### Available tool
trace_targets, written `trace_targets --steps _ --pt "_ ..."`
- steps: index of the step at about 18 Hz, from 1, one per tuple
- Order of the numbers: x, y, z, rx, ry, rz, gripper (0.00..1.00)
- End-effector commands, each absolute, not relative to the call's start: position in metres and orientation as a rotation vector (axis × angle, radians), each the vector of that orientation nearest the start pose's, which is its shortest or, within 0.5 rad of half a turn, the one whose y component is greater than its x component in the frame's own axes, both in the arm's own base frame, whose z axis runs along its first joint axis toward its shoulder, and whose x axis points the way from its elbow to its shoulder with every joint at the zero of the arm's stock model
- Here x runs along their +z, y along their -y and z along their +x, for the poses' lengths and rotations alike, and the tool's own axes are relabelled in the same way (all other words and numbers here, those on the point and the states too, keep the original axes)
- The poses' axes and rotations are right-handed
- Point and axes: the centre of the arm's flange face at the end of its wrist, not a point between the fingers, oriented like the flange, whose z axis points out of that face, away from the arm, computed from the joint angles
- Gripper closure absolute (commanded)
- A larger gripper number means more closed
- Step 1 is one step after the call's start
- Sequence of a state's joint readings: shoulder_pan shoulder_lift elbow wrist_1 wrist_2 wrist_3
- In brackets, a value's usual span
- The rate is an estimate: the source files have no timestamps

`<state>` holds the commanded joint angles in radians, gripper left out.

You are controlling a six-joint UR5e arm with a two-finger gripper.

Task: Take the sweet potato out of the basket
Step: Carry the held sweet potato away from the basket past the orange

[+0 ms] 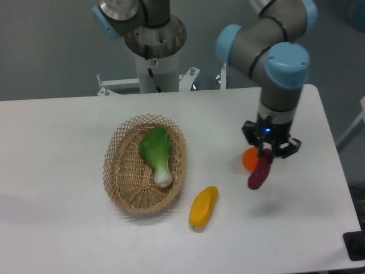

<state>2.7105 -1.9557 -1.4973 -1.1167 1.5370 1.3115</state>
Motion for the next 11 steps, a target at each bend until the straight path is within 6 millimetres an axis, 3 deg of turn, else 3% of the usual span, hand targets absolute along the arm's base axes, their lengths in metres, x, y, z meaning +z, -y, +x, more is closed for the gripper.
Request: trace_targets --steps 11 --pt "0.346 -0.365 -0.56 0.192 -0.311 -3.058 0.98"
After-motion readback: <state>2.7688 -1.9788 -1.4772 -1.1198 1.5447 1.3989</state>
